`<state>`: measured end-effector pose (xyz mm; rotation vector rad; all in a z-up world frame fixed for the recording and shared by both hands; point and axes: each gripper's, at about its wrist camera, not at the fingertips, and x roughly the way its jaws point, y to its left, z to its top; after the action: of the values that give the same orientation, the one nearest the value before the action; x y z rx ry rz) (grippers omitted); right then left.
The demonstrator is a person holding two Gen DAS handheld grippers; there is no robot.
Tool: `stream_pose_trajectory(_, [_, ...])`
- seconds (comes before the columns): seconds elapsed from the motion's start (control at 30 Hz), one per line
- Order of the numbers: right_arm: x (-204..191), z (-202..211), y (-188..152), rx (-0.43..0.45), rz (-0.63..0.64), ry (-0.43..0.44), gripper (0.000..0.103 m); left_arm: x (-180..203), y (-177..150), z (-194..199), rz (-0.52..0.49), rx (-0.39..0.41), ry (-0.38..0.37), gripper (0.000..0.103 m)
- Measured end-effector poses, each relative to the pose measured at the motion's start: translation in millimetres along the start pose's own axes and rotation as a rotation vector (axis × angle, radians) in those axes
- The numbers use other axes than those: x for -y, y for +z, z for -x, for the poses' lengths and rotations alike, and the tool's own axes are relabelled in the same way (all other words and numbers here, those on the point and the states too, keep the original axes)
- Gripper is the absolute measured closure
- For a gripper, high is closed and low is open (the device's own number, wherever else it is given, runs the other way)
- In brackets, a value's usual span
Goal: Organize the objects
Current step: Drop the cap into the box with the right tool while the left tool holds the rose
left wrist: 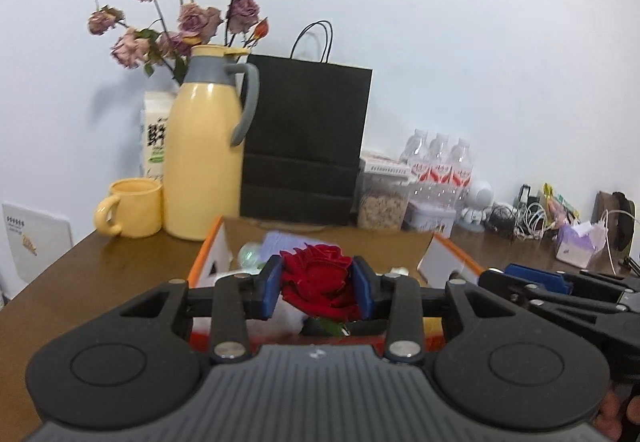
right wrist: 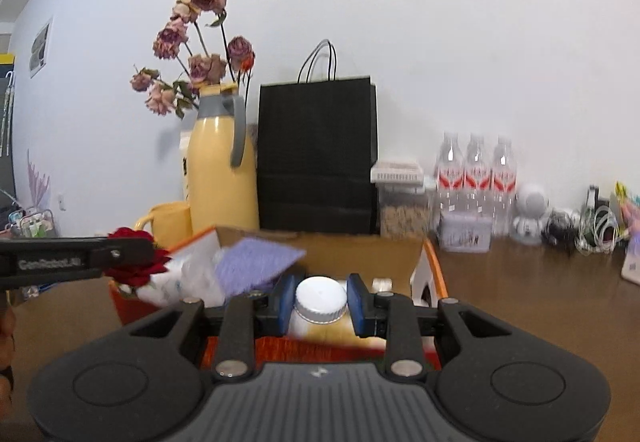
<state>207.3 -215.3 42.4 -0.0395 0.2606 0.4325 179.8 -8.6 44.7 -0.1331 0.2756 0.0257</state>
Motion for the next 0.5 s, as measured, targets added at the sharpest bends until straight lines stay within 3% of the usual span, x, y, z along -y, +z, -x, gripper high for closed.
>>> stream_pose_trajectory(0.27, [5, -50, 25, 0.037, -0.014, -0.053, 0.076, 16, 18, -56, 0.015, 0.003, 0.035, 0.065])
stream_pose_trajectory(0.5, [19, -85, 13, 0.017, -0.045, -0.073, 0.076, 21, 11, -96, 0.019, -0.035, 0.065, 0.065])
